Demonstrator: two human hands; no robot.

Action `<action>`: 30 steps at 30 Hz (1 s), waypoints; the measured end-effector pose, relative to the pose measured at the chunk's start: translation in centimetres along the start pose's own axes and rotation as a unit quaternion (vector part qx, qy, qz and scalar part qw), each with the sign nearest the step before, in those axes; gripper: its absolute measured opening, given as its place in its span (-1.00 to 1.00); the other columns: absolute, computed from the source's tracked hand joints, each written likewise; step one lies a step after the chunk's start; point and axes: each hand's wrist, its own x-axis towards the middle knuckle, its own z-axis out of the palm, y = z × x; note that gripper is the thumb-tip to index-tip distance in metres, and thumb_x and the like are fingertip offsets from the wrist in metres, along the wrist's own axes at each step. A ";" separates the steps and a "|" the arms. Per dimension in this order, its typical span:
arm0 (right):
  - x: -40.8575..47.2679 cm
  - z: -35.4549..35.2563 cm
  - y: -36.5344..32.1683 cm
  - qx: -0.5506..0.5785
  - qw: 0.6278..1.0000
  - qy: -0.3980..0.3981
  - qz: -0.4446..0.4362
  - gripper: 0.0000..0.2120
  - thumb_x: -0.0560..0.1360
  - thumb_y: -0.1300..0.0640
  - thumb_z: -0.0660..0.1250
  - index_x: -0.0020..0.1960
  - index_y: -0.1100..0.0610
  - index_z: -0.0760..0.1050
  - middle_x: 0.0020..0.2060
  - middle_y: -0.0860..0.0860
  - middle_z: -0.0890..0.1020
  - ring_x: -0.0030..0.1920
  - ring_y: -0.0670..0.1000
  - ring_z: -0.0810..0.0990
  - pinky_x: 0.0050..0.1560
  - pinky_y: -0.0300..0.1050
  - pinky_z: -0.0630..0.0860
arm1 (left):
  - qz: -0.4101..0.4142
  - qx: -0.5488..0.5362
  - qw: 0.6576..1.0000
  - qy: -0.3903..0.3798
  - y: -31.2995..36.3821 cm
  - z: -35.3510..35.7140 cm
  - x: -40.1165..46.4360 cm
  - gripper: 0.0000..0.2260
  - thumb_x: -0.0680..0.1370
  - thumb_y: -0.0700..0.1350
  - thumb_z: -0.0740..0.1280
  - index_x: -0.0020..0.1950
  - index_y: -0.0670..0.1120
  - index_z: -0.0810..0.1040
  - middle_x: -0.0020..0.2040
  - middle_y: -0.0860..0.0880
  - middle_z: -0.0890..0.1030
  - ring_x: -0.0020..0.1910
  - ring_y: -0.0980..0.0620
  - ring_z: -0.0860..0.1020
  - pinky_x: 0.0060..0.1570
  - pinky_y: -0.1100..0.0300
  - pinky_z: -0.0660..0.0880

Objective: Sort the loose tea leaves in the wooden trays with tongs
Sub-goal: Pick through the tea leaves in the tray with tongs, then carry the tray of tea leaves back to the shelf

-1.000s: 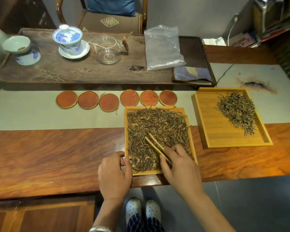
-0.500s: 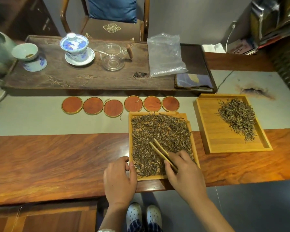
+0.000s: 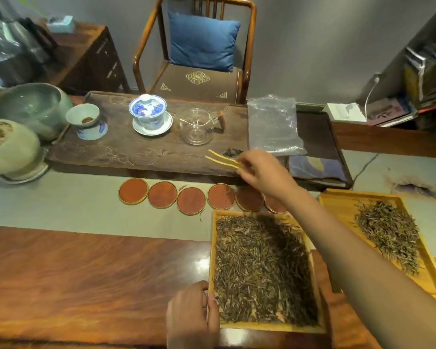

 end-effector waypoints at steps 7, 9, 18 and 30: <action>4.6 3.0 2.1 -0.071 0.996 -0.033 -0.047 -0.82 0.48 0.12 0.34 0.07 0.13 0.51 -0.01 0.08 0.58 0.02 0.09 0.52 0.05 -0.04 0.43 | 0.054 0.045 0.982 0.177 0.3 1.7 -1.0 -0.91 0.42 0.01 0.22 -0.10 0.07 0.42 -0.35 0.02 0.57 -0.32 -0.03 0.47 -0.23 0.16 0.34; 4.9 3.4 2.9 -0.055 0.997 -0.032 -0.038 -0.80 0.48 0.14 0.35 0.08 0.14 0.52 -0.02 0.08 0.57 0.01 0.08 0.52 0.04 -0.05 0.44 | 0.048 0.052 0.980 0.188 0.4 2.0 -1.1 -0.84 0.43 0.00 0.24 -0.13 -0.04 0.54 -0.31 -0.01 0.62 -0.31 -0.07 0.53 -0.16 0.13 0.37; 3.7 4.0 4.4 0.152 0.987 -0.013 0.052 -0.61 0.40 0.15 0.47 0.20 0.11 0.49 0.05 0.05 0.53 -0.01 -0.06 0.48 0.06 -0.19 0.46 | 0.056 0.054 0.980 0.181 -0.3 2.3 -1.0 -0.71 0.55 0.07 0.12 -0.10 -0.04 0.57 -0.29 -0.01 0.62 -0.25 -0.05 0.51 -0.14 0.13 0.35; -16.5 -1.2 4.8 0.204 0.911 0.239 0.266 -0.86 0.56 0.14 0.26 0.08 -0.03 0.51 -0.05 -0.04 0.60 -0.02 -0.02 0.57 -0.09 -0.23 0.44 | 0.021 0.008 0.998 0.064 -0.1 0.7 -0.7 -0.82 0.45 0.00 0.21 -0.32 0.03 0.29 -0.40 0.15 0.28 -0.32 0.00 0.33 -0.25 0.18 0.15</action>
